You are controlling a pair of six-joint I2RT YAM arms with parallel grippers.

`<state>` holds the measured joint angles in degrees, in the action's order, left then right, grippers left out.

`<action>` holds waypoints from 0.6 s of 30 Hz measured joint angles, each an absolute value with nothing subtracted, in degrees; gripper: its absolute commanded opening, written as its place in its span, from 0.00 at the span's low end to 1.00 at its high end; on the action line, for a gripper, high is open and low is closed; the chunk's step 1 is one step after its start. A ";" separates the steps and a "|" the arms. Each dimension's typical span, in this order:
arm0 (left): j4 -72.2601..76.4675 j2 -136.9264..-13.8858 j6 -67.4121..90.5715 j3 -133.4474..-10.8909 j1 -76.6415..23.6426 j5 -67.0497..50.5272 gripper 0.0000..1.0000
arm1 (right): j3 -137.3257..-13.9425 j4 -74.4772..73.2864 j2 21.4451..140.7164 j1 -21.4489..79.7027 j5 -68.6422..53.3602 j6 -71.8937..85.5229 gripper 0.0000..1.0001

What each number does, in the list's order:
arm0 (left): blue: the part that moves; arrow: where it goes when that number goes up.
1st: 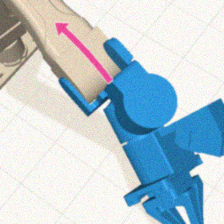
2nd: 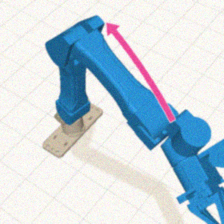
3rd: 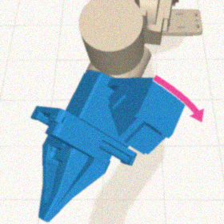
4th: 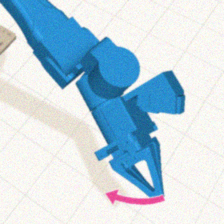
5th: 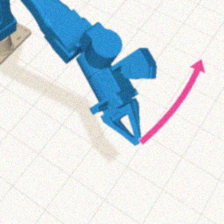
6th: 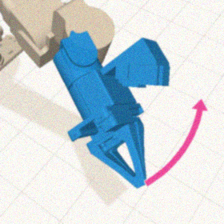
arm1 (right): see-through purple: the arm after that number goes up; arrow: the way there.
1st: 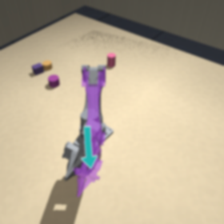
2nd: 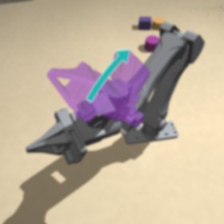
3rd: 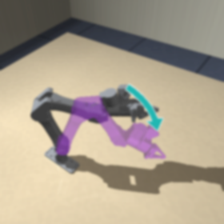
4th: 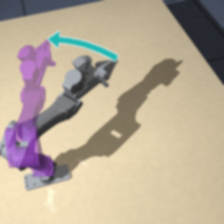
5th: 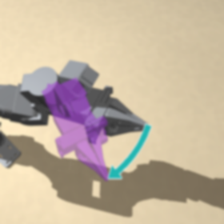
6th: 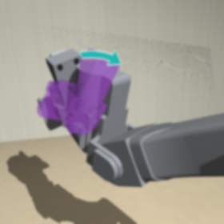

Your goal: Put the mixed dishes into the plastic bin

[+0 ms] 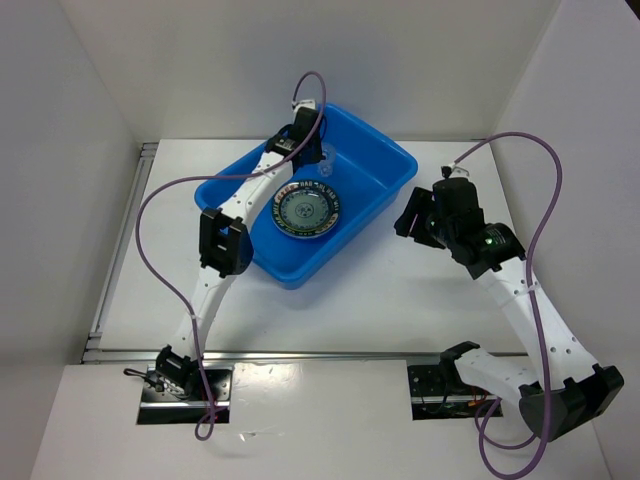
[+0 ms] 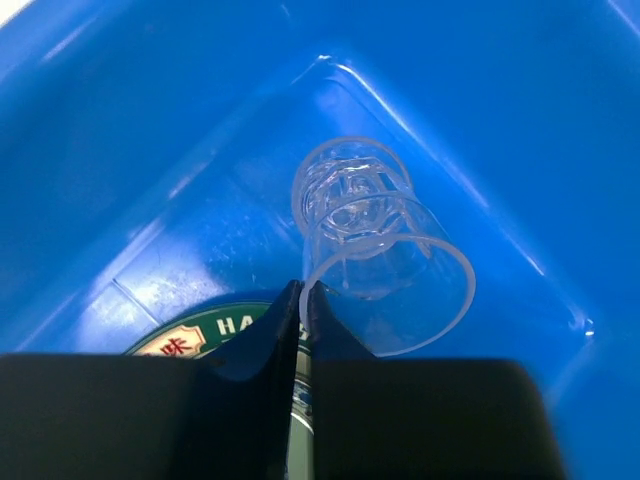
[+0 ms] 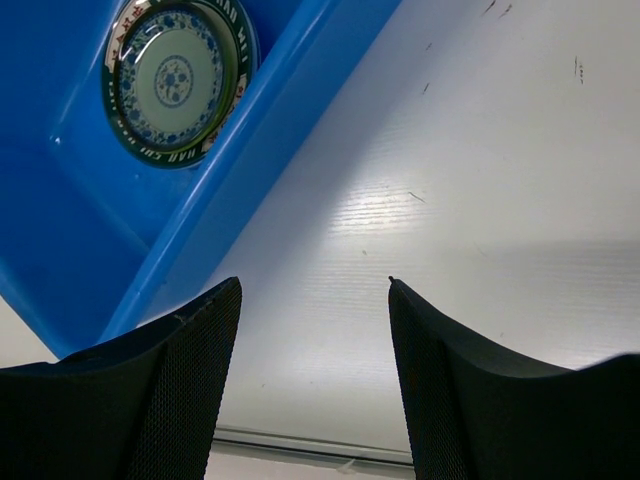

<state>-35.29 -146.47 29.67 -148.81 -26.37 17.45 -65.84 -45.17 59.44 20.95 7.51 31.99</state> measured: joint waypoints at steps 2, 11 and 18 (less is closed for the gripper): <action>-34.94 -146.47 29.21 -148.86 -26.37 17.43 0.45 | -65.84 -45.25 59.42 20.95 7.51 32.03 0.66; -34.72 -146.52 28.71 -153.58 -26.37 16.29 0.81 | -64.71 -45.43 59.42 20.95 6.44 32.10 0.66; -34.35 -142.69 28.62 -157.14 -26.37 14.87 0.81 | -63.57 -44.14 59.90 20.95 5.13 31.79 0.66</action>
<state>-34.35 -142.69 28.62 -157.14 -26.37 14.87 -63.57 -44.14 59.90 20.95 5.13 31.79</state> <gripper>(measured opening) 0.808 0.663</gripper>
